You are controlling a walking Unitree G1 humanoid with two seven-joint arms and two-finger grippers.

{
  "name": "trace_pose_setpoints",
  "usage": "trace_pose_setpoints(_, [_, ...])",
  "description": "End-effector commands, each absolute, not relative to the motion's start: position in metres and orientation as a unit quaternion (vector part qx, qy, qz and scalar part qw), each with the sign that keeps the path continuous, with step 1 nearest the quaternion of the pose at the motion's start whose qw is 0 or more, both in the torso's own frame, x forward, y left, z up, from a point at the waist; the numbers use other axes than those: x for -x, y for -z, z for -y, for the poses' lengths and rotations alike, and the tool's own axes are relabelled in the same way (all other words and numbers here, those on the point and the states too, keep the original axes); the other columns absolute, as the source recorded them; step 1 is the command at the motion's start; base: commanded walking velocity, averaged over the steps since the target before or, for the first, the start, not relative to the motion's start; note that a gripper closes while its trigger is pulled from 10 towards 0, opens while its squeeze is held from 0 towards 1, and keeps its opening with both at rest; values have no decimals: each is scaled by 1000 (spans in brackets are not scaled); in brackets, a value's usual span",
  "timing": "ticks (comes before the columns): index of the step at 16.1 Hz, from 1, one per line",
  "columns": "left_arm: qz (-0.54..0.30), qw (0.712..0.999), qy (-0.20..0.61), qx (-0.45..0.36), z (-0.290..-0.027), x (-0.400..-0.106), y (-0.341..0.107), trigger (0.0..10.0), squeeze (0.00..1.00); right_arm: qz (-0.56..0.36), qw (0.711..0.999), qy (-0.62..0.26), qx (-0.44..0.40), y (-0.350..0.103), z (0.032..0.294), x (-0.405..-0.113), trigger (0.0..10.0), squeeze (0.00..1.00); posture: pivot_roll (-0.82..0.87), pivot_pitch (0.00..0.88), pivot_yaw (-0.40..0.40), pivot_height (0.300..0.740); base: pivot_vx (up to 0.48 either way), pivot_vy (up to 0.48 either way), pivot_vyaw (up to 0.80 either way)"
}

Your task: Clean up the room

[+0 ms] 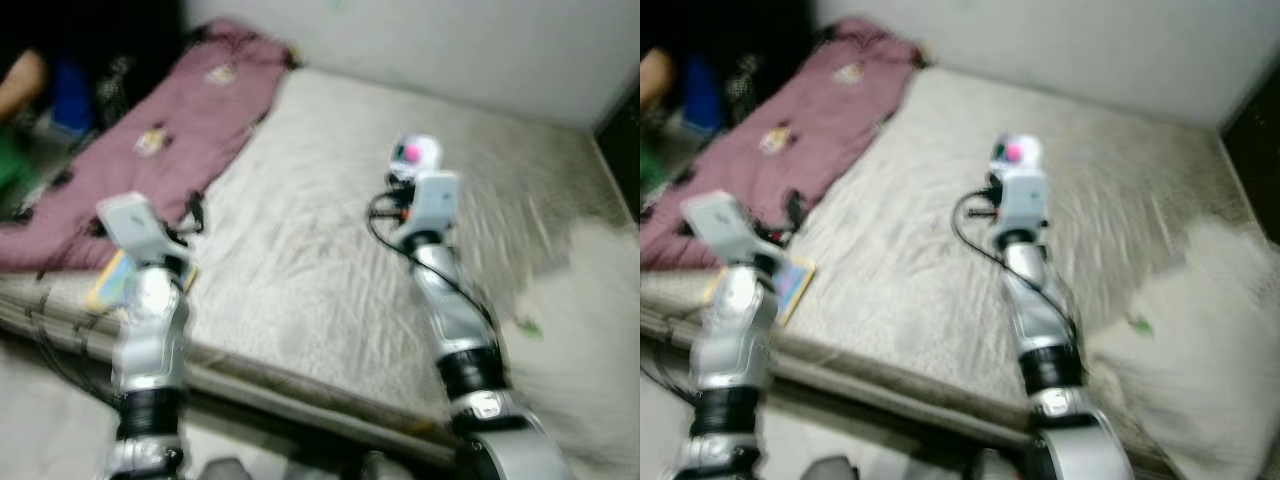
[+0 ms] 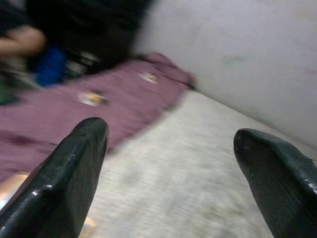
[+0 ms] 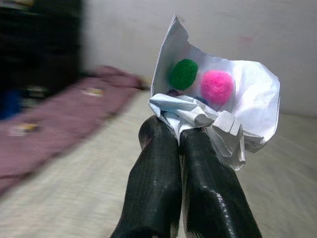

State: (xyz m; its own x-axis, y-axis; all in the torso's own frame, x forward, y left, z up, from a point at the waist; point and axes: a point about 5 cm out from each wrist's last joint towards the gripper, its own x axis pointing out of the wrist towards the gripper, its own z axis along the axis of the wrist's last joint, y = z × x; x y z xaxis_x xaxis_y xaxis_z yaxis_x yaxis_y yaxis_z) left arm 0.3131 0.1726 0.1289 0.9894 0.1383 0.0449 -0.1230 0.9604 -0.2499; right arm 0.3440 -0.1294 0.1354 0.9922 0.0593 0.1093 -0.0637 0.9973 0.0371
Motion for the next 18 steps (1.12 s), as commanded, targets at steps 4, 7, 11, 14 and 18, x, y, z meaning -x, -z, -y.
trace_pose_setpoints(4, [38,991,-54,112,-169,-316,-134,10000,0,57,998,-25,-26,-138,133,-346,10000,0,43,0,-53,740,0,127,-520])
trace_pose_setpoints(7, [37,991,-54,114,-169,-316,-134,10000,0,57,998,-28,-26,-138,132,-346,10000,0,43,0,-53,740,0,0,0])
trace_pose_setpoints(11, [36,991,-52,117,-168,-315,-134,10000,0,53,998,-29,-27,-136,131,-345,10000,0,43,0,-54,740,0,0,-600])
trace_pose_setpoints(14, [37,991,-49,115,-167,-315,-133,10000,0,53,998,-35,-26,-136,130,-345,10000,0,41,0,-54,740,0,247,-419])
trace_pose_setpoints(18, [38,991,-45,119,-164,-315,-133,10000,0,50,997,-44,-27,-135,129,-345,10000,0,39,0,-57,740,0,480,0])
